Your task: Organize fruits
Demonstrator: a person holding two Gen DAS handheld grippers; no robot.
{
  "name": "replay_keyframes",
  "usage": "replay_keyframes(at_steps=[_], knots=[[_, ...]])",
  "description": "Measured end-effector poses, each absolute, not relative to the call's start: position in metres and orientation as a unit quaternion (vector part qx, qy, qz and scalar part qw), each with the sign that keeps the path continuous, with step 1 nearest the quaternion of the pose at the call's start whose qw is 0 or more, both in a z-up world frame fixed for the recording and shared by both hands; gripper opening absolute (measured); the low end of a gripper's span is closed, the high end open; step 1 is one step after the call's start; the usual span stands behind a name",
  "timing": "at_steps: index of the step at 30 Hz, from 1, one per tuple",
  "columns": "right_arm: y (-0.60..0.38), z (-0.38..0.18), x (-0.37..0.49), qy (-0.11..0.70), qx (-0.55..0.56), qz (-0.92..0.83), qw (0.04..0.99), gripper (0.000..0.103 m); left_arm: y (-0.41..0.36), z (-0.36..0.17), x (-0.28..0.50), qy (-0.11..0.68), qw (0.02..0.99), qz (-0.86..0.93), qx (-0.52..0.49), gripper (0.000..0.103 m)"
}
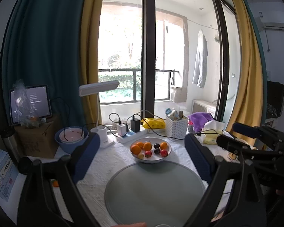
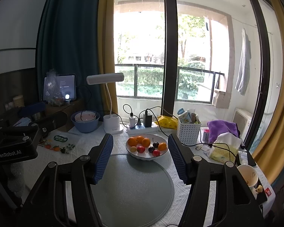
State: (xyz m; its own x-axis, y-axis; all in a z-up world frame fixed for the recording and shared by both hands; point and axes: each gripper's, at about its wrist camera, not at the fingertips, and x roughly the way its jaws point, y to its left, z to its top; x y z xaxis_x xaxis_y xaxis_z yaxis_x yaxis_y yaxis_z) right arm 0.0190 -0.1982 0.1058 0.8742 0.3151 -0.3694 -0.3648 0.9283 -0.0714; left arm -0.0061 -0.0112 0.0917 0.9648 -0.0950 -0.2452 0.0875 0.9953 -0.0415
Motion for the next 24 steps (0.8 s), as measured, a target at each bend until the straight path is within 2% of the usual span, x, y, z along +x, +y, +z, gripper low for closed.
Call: replay_keyframes(at_steps=[24], knots=[[-0.1997,0.1057,0.0181,0.181,-0.07,0.174,0.965,0.064,-0.0127,0.0925,-0.007,0.124,0.991,-0.048,-0.014,0.092]])
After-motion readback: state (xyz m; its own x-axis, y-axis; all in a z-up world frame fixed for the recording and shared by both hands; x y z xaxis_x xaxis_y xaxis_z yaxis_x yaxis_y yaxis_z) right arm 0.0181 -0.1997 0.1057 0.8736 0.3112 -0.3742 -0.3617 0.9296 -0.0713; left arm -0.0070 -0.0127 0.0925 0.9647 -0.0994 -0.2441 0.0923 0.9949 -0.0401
